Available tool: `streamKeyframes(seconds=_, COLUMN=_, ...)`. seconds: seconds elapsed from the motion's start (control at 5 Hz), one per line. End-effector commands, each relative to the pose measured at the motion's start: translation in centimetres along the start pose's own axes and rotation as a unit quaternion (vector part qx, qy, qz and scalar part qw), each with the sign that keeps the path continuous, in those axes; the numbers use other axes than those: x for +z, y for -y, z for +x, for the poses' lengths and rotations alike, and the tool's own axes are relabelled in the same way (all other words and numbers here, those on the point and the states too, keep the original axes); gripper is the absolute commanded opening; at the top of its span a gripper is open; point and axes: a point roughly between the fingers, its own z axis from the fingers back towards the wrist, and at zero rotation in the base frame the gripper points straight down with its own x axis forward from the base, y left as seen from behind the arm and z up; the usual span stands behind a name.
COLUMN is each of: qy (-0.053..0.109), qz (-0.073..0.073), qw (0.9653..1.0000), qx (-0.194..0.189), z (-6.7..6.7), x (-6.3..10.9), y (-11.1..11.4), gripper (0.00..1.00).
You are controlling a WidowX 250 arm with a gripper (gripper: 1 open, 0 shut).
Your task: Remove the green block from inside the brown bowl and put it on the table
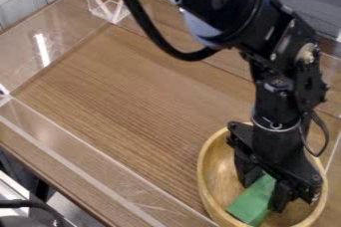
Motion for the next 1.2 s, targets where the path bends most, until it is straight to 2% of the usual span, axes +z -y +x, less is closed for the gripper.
streamKeyframes(seconds=0.0, qy=0.003, qz=-0.004, qw=1.0, qx=0.007, z=0.2, x=0.8, y=0.1, gripper=0.0)
streamKeyframes(seconds=0.4, qy=-0.02, qz=-0.009, qw=0.9996, qx=0.018, z=-0.4, x=1.4, y=0.4, gripper=0.0)
streamKeyframes(seconds=1.0, qy=-0.042, qz=-0.014, qw=0.9985, qx=0.033, z=-0.9, x=2.5, y=0.5, gripper=0.0)
